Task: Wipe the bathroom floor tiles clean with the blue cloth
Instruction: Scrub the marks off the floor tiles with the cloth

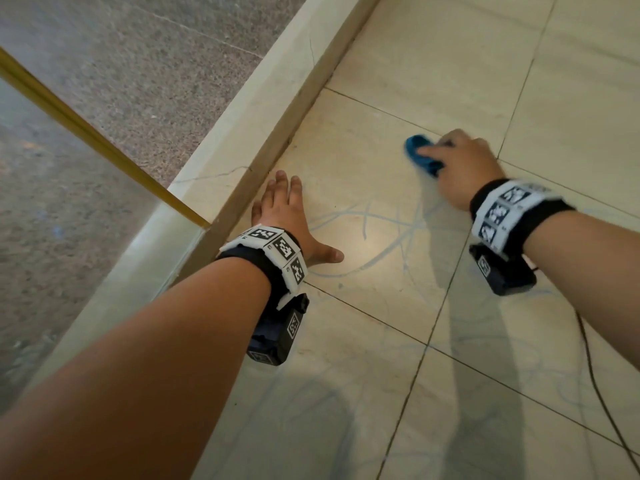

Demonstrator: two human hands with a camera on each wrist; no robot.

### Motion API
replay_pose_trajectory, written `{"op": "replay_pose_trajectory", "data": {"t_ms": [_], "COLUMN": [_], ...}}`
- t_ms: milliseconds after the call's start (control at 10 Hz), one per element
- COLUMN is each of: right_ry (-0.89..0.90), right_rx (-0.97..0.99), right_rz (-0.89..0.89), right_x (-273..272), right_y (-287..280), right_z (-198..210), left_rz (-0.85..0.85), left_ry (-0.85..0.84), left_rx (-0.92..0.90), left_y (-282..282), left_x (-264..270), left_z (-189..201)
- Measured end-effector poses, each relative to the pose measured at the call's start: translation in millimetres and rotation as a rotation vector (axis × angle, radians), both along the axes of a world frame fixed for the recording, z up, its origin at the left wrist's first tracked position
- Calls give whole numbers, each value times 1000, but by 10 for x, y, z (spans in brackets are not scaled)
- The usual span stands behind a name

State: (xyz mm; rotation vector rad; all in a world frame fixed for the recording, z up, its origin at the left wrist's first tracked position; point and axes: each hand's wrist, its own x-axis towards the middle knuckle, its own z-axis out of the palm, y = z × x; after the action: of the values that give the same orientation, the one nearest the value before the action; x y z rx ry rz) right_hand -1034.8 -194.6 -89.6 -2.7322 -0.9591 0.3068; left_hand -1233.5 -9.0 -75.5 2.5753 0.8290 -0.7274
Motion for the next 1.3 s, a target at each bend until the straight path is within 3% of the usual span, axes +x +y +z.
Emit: {"op": "replay_pose_trajectory", "data": {"t_ms": [100, 200, 300, 400, 500, 600, 700, 800, 900, 1100, 1200, 1300], "right_ry": [56, 3, -10, 51, 55, 53, 46, 43, 16, 48, 61, 63], "right_rx": [-30, -35, 7, -35, -36, -5, -21, -7, 34, -27, 5, -40], "right_rz": [-238, 80, 119, -223, -103, 139, -78, -208, 13, -293, 20, 116], "right_x": [83, -252, -79, 239, -34, -226, 102, 1, -322, 57, -427, -306], "right_y": [-16, 75, 4, -113, -51, -58, -141, -159, -183, -268, -192, -187], "right_z": [33, 8, -3, 64, 66, 64, 83, 57, -16, 98, 41, 79], "left_rz": [-3, 2, 1, -2, 3, 1, 3, 5, 5, 6, 9, 2], "left_ry": [3, -2, -3, -6, -7, -8, -8, -13, -12, -20, -8, -5], "left_rx": [5, 6, 6, 6, 3, 7, 4, 1, 6, -6, -1, 8], "left_y": [1, 1, 9, 8, 9, 5, 6, 6, 7, 21, 15, 16], "left_x": [-8, -9, -6, -6, -13, -1, -3, -8, -5, -4, 0, 4], "left_z": [-3, -12, -13, -8, -22, -21, -25, -38, -30, -51, -42, -32]}}
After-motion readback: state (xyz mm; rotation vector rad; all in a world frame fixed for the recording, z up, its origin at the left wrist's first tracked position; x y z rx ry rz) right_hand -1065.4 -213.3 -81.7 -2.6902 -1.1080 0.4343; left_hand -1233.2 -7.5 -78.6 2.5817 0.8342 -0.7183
